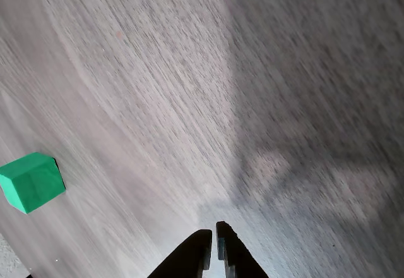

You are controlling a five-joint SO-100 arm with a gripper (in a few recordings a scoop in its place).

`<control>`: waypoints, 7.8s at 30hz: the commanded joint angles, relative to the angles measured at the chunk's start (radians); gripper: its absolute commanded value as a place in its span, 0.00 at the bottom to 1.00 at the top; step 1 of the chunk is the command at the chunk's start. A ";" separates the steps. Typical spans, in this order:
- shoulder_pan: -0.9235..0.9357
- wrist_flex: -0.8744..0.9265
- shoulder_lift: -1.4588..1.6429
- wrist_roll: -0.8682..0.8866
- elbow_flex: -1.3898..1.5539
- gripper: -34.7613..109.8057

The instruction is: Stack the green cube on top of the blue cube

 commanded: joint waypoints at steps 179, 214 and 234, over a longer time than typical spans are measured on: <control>0.376 -0.091 -2.109 -0.342 -1.873 0.25; 0.374 -0.100 -2.137 -0.347 -1.873 0.29; 0.387 -0.098 -2.140 -0.359 -1.873 0.53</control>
